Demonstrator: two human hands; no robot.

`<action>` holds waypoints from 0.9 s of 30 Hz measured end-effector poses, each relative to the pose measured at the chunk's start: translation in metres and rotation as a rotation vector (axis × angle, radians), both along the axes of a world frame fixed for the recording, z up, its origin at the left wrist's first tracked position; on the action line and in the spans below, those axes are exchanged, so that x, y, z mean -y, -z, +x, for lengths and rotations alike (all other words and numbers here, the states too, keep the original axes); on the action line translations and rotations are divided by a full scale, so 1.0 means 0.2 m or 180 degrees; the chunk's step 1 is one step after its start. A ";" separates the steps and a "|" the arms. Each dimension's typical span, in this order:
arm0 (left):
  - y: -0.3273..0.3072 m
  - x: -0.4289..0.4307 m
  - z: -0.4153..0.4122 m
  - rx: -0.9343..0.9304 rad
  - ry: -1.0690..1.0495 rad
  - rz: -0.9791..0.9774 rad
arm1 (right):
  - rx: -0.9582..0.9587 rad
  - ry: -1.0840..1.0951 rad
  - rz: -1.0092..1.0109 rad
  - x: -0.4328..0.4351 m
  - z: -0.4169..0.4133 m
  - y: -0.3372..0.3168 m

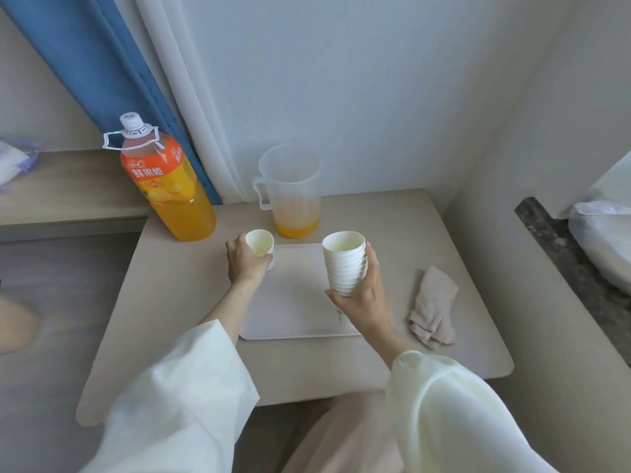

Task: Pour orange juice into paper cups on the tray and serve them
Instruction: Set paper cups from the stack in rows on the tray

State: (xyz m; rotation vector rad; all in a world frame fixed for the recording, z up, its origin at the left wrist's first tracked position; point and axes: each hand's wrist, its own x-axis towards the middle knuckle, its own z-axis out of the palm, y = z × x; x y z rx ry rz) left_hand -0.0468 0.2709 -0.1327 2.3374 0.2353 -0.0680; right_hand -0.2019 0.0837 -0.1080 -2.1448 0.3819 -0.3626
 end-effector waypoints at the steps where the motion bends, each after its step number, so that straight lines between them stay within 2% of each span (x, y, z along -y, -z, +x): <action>1: 0.00 0.00 0.01 0.0014 -0.0018 0.0033 | 0.0015 -0.0005 -0.0021 0.00 0.01 0.00; 6: 0.03 -0.02 0.03 0.0027 -0.0028 0.0086 | -0.0229 -0.0002 -0.0095 -0.01 0.00 0.05; 18: 0.01 -0.03 0.04 -0.0021 0.0129 -0.0157 | -0.0167 -0.0073 -0.0155 -0.01 -0.01 0.10; 23: 0.00 -0.05 0.03 -0.0236 0.0249 -0.0267 | -0.0163 -0.0065 -0.0169 -0.01 -0.01 0.10; 27: -0.06 -0.06 -0.02 -0.0086 0.0019 0.0001 | -0.0156 -0.0050 -0.0184 0.00 -0.02 0.08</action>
